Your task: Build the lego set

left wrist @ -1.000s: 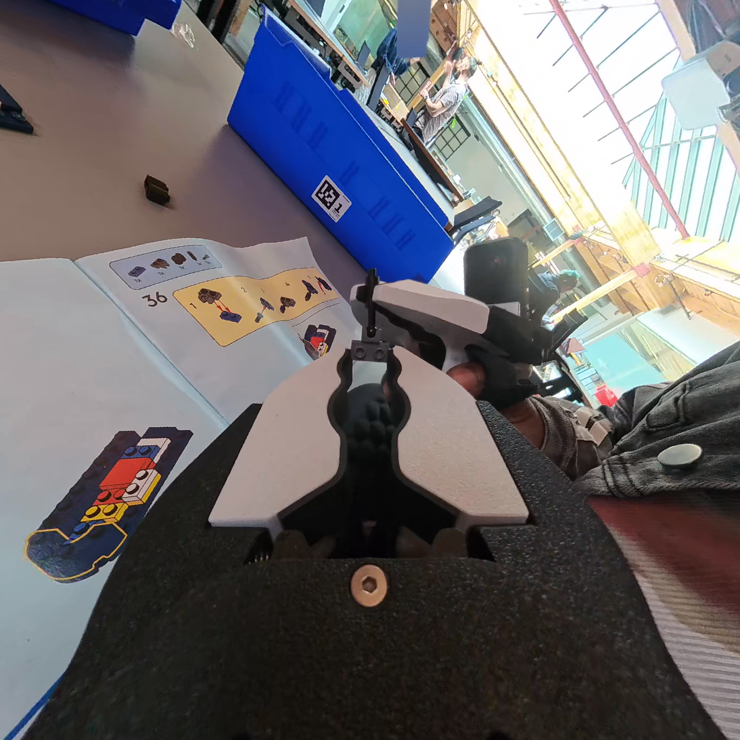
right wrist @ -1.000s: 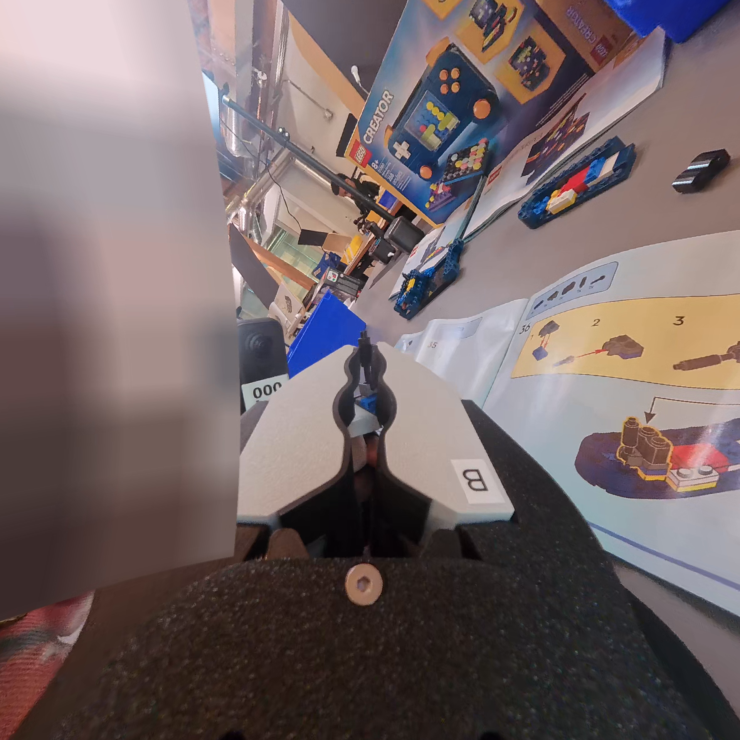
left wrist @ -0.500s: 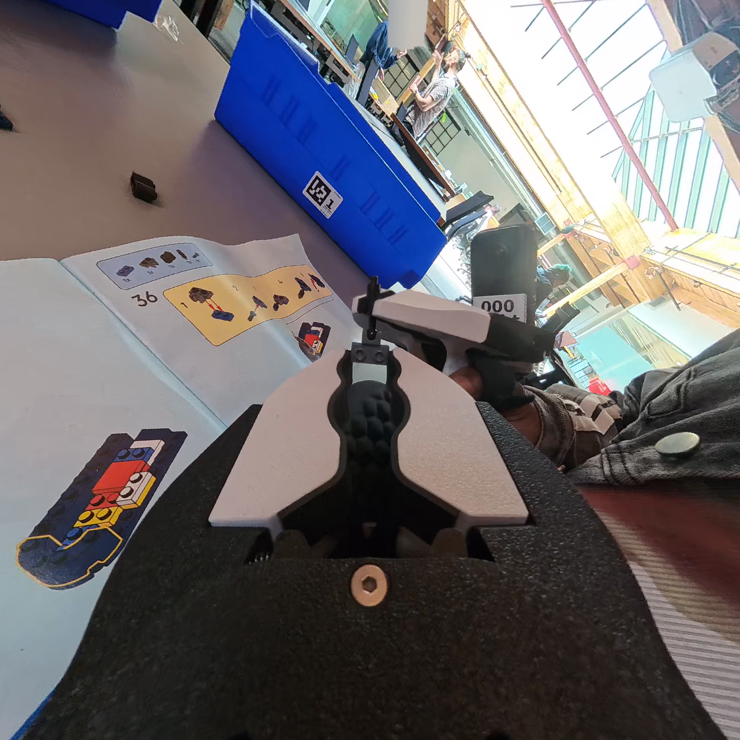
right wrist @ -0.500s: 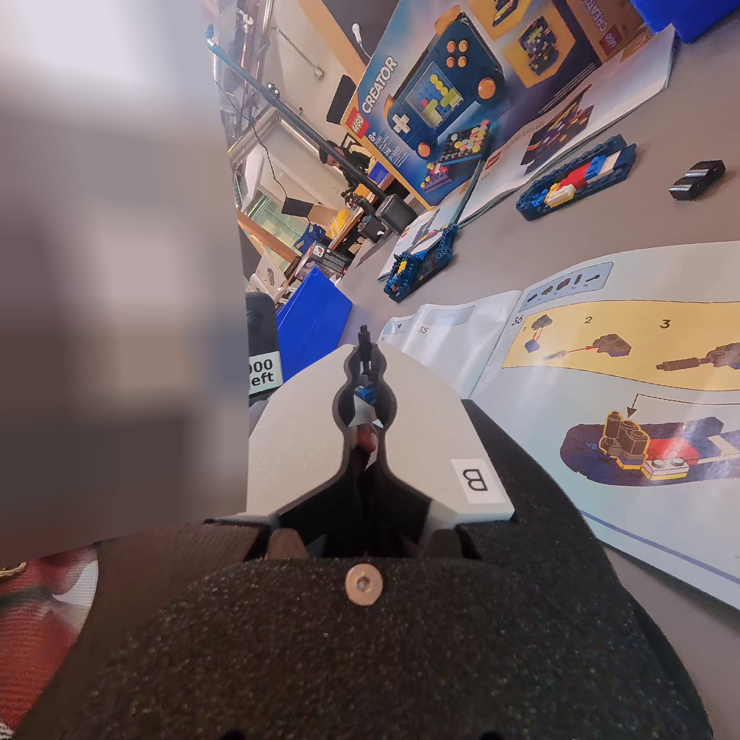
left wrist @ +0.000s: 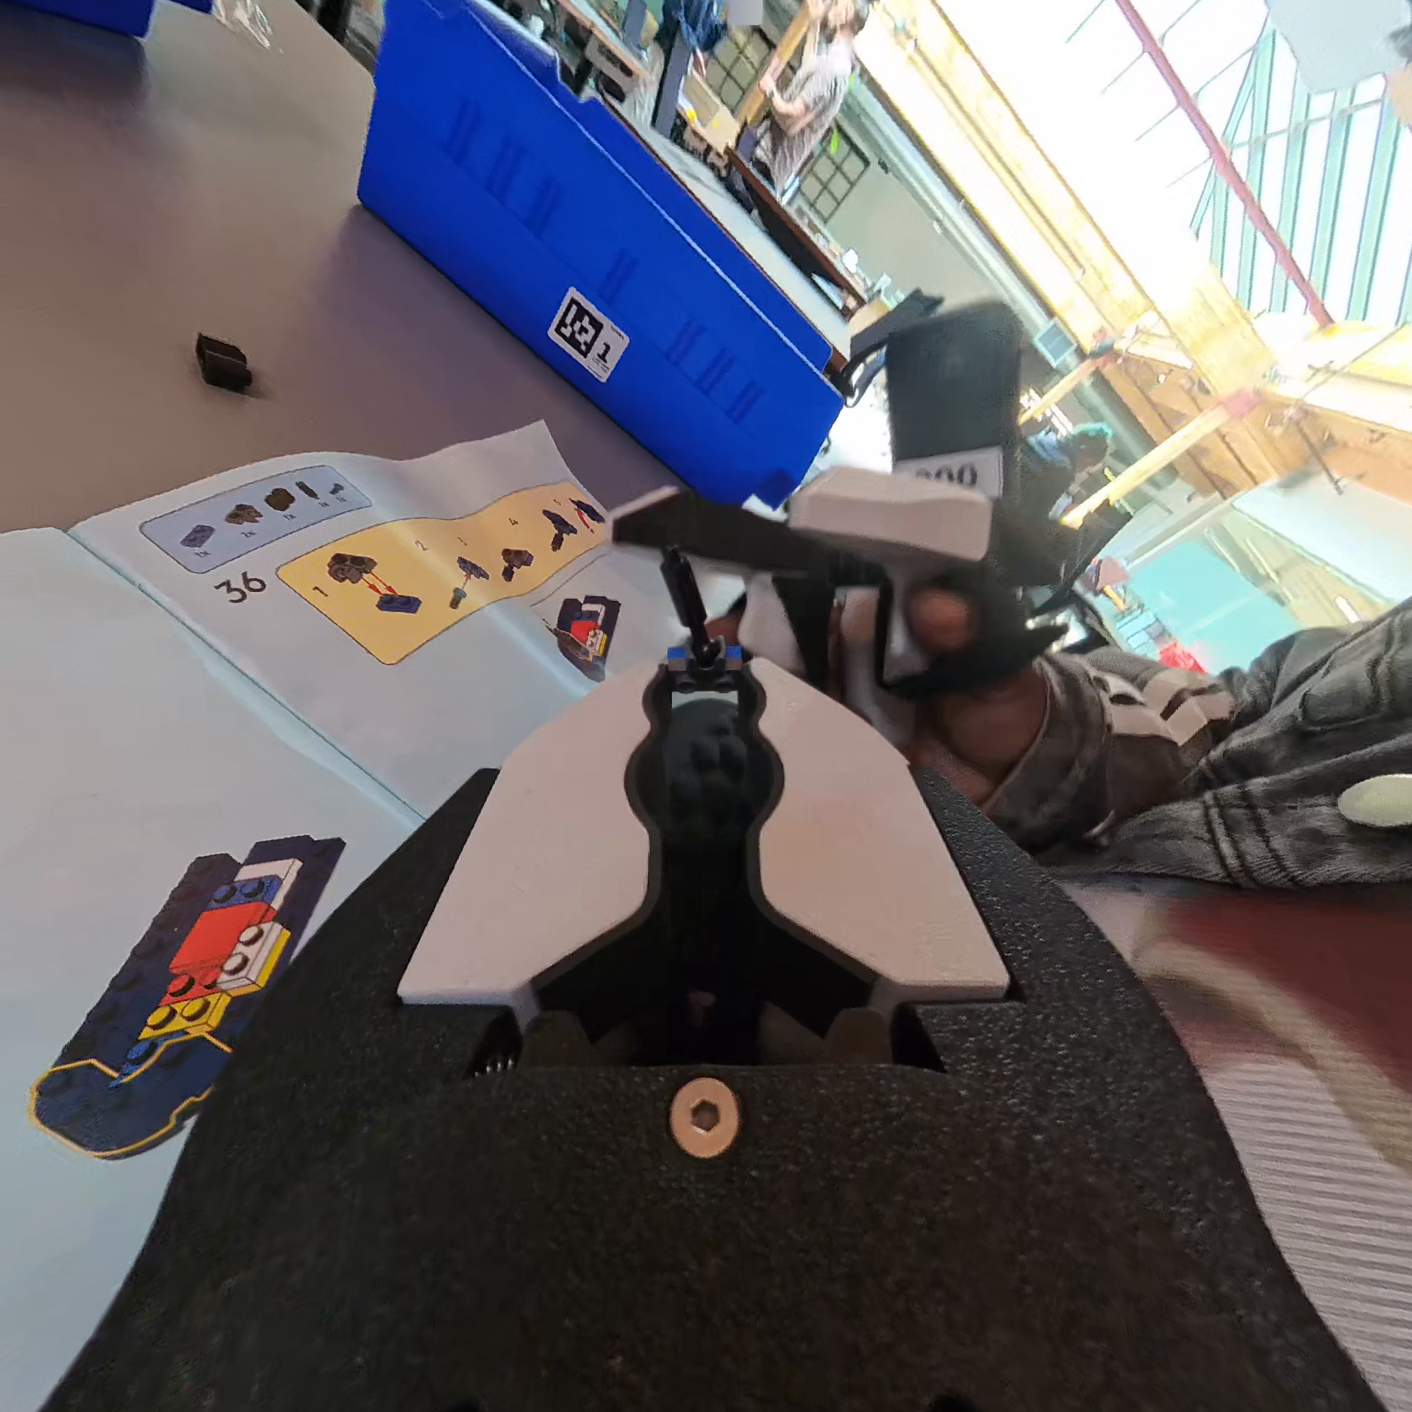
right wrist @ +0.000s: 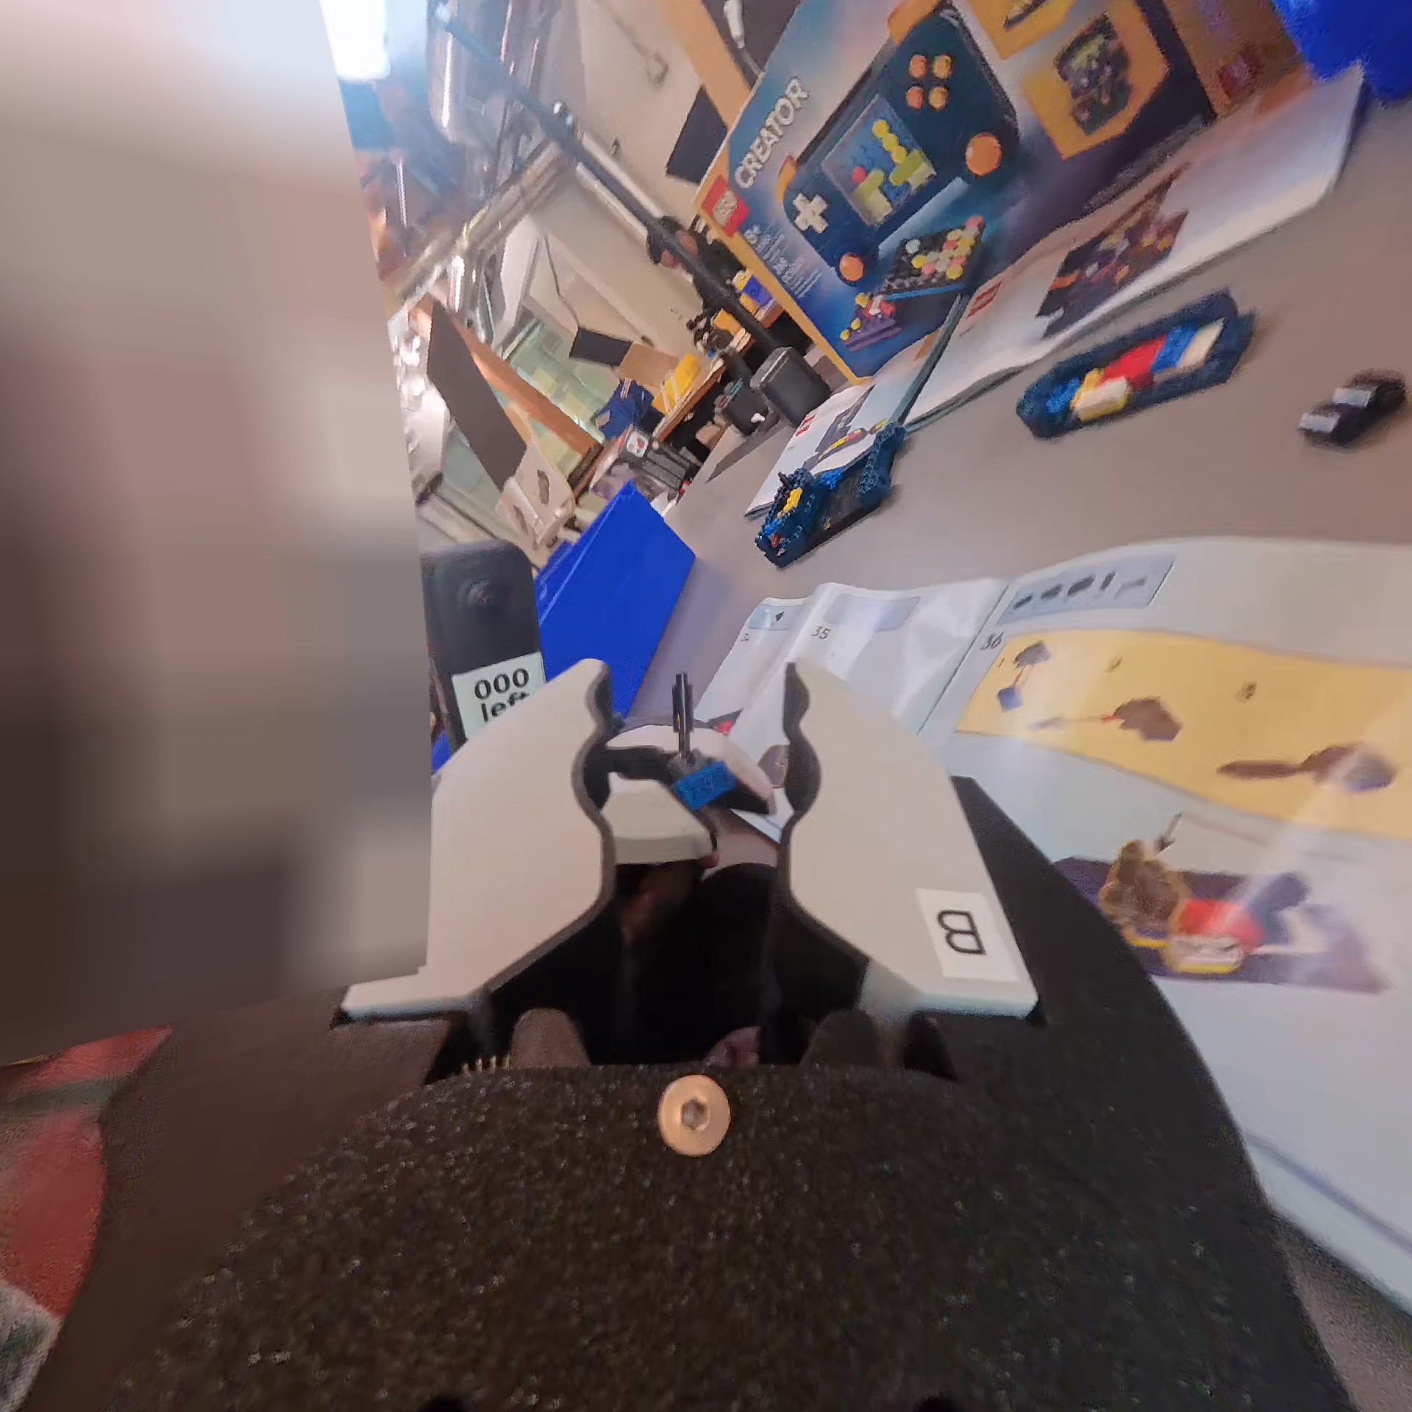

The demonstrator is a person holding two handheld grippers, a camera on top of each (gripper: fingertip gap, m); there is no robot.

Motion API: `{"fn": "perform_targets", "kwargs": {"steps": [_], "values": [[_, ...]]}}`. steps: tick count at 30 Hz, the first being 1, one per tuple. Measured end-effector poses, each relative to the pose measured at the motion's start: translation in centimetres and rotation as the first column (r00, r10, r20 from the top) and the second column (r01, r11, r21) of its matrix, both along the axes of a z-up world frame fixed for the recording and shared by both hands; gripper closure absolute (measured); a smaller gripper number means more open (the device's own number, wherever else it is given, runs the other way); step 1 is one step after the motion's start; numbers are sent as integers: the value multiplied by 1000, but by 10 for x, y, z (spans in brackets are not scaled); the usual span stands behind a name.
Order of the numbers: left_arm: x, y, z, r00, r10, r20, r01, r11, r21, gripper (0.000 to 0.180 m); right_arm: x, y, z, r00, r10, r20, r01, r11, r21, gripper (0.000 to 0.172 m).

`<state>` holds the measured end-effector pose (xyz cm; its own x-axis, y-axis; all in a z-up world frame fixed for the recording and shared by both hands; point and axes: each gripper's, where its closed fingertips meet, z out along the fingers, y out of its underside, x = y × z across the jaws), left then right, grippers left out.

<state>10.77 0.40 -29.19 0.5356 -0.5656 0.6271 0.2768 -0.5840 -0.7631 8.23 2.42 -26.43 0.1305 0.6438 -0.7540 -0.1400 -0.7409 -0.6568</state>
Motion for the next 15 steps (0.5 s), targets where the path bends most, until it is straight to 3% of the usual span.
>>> {"fn": "perform_targets", "kwargs": {"steps": [2,4,7,10,12,15], "values": [[3,-2,-3,999,-13,-52,14,1000,13,165,4,3,4,996,74,44,-76,995,62,111],[12,-10,-11,986,-94,-135,95,995,0,165,7,-6,16,957,285,54,-289,954,75,116],[24,-26,-25,932,-241,-270,239,970,-38,164,25,-21,21,773,591,229,-624,774,111,124],[30,-38,-35,860,-357,-366,356,932,-71,164,41,-30,3,547,675,494,-829,520,207,142],[31,-39,-37,838,-375,-398,380,922,-68,164,39,-35,-4,476,704,527,-878,412,243,147],[32,-40,-40,822,-391,-413,396,915,-78,164,37,-45,-15,411,753,514,-911,314,268,151]]}}
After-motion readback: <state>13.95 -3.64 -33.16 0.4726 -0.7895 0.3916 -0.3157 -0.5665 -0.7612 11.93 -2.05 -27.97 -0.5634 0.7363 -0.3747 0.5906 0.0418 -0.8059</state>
